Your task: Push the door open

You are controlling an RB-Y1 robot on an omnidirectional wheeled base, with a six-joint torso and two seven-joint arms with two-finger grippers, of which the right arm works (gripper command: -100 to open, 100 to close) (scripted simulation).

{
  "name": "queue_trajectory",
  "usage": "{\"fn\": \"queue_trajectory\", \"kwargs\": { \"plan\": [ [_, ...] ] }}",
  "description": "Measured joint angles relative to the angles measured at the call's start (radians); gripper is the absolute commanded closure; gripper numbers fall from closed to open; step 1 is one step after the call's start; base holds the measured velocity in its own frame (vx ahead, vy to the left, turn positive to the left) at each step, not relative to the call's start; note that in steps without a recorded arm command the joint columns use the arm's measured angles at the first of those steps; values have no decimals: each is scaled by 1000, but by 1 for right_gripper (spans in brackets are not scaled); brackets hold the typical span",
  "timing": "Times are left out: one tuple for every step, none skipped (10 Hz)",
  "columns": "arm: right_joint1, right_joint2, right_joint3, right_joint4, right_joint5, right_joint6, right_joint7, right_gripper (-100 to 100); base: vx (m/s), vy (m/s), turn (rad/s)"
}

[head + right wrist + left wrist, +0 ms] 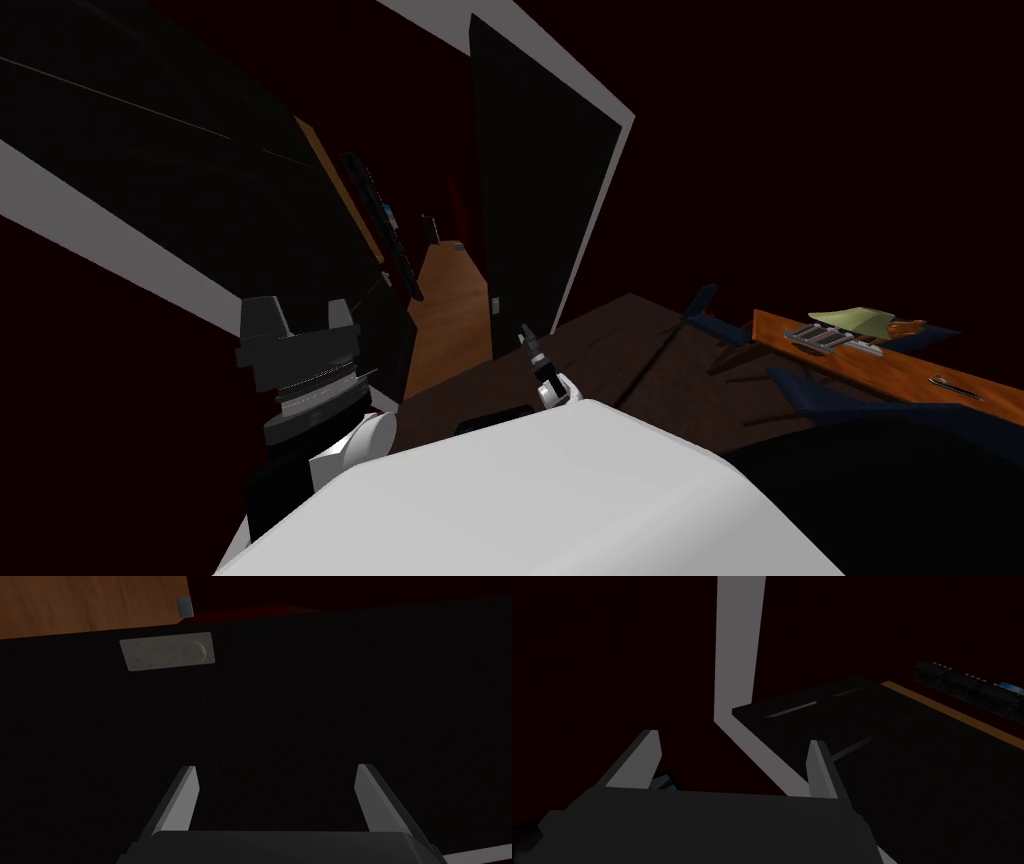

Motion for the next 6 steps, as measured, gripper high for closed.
{"fn": "queue_trajectory", "kwargs": {
  "plan": [
    [-6, -1, 3, 15, 3, -2, -3, -100, 94, 53, -39],
    [-18, 0, 5, 40, 5, -6, -4, -100, 87, 35, -48],
    [-22, -3, 8, 50, 7, -5, -7, -100, 84, 42, -34],
    [-29, -1, 10, 72, 9, -11, -8, -100, 85, 29, -33],
    [-39, -3, 12, 95, 11, -18, -10, -100, 98, 35, -31],
    [-45, -6, 13, 112, 12, -23, -14, -100, 84, 44, -35]
  ]
}}
